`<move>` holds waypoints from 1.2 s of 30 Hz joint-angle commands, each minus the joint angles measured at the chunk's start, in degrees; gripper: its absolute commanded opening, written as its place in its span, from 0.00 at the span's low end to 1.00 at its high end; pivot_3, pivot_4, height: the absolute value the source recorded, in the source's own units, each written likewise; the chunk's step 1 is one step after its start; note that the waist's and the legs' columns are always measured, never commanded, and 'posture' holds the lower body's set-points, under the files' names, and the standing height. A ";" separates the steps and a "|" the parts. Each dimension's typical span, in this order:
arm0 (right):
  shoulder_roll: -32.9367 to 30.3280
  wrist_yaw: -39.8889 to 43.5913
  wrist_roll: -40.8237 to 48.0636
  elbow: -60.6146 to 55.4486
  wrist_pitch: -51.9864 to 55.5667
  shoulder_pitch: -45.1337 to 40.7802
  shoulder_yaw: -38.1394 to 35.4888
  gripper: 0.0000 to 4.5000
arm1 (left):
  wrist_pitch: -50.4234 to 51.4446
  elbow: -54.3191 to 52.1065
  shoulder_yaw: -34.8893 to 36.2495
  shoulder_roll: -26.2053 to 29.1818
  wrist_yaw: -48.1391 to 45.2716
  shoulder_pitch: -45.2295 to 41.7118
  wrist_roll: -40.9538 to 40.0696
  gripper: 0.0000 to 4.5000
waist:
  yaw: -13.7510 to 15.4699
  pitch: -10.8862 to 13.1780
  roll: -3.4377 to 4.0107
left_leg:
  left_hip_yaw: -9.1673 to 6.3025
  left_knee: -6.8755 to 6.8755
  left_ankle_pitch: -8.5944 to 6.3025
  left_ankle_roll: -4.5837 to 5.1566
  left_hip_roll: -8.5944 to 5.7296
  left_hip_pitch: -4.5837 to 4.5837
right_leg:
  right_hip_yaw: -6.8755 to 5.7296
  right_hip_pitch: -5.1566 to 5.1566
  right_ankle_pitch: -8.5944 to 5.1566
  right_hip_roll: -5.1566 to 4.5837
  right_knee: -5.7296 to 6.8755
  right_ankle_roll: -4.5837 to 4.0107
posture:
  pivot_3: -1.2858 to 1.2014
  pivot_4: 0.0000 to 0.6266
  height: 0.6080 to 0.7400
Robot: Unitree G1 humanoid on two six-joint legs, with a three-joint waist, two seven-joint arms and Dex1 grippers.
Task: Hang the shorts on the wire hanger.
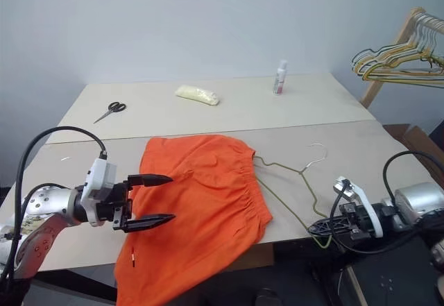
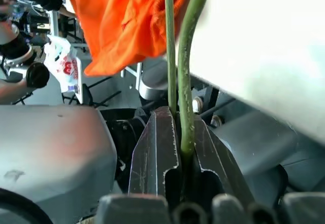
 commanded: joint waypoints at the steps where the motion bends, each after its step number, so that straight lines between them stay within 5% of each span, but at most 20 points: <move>1: 1.26 3.13 -1.15 2.22 -0.19 -3.74 1.68 0.00 | -1.15 -2.40 0.04 -0.32 0.81 0.19 0.23 0.99 | 0.39 -0.01 0.01 | -0.02 0.00 0.00 -0.01 -0.02 0.00 | -0.01 0.00 0.00 -0.01 0.01 0.00 | 0.60 0.00 1.00; 16: 10.91 3.13 -4.49 13.90 -4.39 -13.23 6.59 0.00 | -2.16 -3.39 -0.52 -0.99 2.23 1.84 1.56 0.99 | 1.06 -0.02 0.01 | -0.05 -0.01 0.12 -0.21 -0.05 -0.04 | -0.03 -0.06 0.02 0.00 0.04 0.00 | 0.62 0.00 1.00; 27: 18.91 3.13 -15.17 30.19 -12.99 -20.08 -3.47 0.00 | -2.40 -4.61 -0.18 -1.47 3.53 3.31 1.46 0.99 | 1.12 -0.03 0.04 | -0.09 -0.01 0.26 -0.46 -0.14 -0.06 | -0.01 -0.13 0.02 -0.02 0.10 0.00 | 0.62 0.00 1.00; 36: 14.36 -1.62 -24.44 14.45 -26.53 -16.26 -13.78 0.00 | -4.38 -0.32 -1.13 -3.36 5.49 -3.25 3.92 0.99 | 1.07 -0.02 0.08 | -0.13 -0.02 0.28 -0.50 -0.20 -0.08 | -0.04 -0.16 0.02 -0.01 0.12 0.00 | 0.60 0.00 1.00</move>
